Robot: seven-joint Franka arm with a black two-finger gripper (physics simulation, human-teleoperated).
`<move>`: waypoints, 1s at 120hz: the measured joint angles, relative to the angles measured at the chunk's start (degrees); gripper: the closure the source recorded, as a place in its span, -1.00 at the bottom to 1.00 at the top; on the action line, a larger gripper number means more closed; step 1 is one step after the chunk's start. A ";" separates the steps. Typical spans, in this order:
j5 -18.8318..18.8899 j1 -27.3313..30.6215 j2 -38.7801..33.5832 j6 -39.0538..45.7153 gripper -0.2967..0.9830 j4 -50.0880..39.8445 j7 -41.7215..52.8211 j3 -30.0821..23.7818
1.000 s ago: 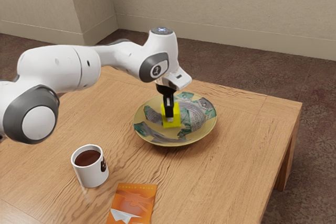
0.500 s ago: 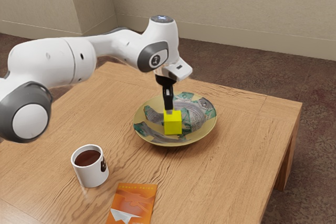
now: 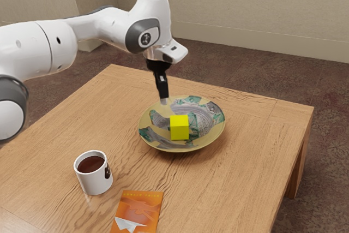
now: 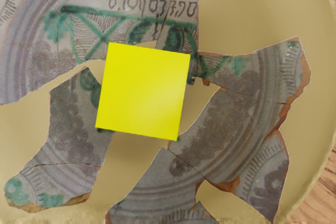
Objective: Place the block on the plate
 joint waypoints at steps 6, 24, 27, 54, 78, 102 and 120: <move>0.09 -0.30 -1.13 -0.83 -0.53 -0.02 -1.38 0.67; 0.11 -0.87 -4.09 -3.92 -0.53 -0.04 -6.22 3.69; 0.09 -0.86 -4.52 -4.43 -0.53 -0.04 -7.08 4.11; -0.23 -1.70 -8.78 -8.68 -0.53 -1.12 -15.11 9.72; -0.29 -0.67 -15.42 -11.64 -0.54 -5.57 -21.60 14.25; -0.04 0.05 -20.40 -13.75 -0.54 -6.88 -26.20 16.53; -0.37 -0.16 -21.99 -15.65 -0.54 -5.50 -28.72 16.78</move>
